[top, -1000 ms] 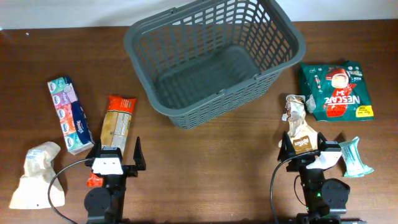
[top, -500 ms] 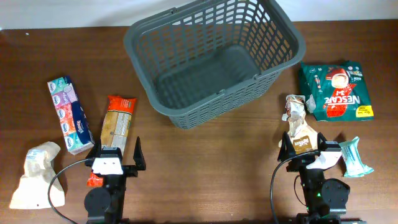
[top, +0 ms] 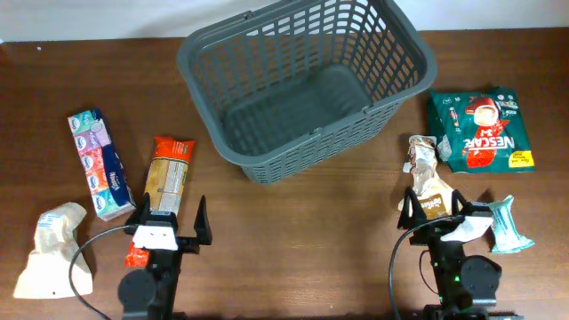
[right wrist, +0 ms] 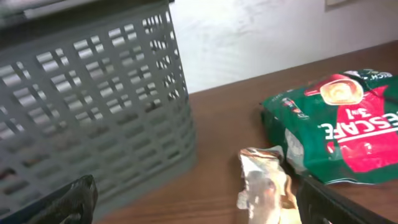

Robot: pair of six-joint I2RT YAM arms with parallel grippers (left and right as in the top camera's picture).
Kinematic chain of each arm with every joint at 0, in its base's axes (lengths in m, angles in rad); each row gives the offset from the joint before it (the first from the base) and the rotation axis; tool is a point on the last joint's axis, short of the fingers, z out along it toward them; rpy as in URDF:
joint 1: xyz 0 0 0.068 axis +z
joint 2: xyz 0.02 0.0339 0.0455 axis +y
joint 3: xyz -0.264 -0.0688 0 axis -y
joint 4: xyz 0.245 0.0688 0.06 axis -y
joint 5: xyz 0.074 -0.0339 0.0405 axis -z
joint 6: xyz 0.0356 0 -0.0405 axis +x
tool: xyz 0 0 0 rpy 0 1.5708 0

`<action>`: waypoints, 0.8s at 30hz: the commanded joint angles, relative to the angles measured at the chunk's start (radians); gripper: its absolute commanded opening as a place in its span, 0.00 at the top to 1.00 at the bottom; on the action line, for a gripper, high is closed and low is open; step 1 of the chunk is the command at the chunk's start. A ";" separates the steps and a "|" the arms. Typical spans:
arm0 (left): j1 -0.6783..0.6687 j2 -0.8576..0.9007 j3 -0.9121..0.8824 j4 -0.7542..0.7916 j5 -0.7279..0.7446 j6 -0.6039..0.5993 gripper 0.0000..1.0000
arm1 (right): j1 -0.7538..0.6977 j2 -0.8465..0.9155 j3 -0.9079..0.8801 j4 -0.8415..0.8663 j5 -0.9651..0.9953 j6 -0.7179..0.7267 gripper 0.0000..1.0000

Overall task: Pack container
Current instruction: 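Raise both grippers from rest toward the grey basket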

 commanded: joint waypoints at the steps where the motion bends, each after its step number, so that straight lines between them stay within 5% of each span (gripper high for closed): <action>1: 0.006 0.045 0.151 -0.002 0.039 -0.003 0.01 | 0.006 -0.002 0.138 -0.004 -0.030 0.025 0.01; 7: 0.005 0.246 0.466 -0.096 0.070 -0.003 0.01 | 0.006 0.079 0.423 -0.184 -0.029 -0.006 0.01; 11: 0.006 0.467 0.820 -0.275 0.178 -0.034 0.01 | 0.006 0.225 0.776 -0.404 -0.070 -0.006 0.01; 19: 0.006 0.806 1.545 -0.648 0.598 -0.063 0.01 | 0.006 0.591 1.545 -0.919 -0.241 -0.006 0.01; 24: 0.005 0.826 1.666 -0.681 0.649 -0.063 0.01 | 0.006 0.655 1.674 -1.058 -0.241 -0.006 0.01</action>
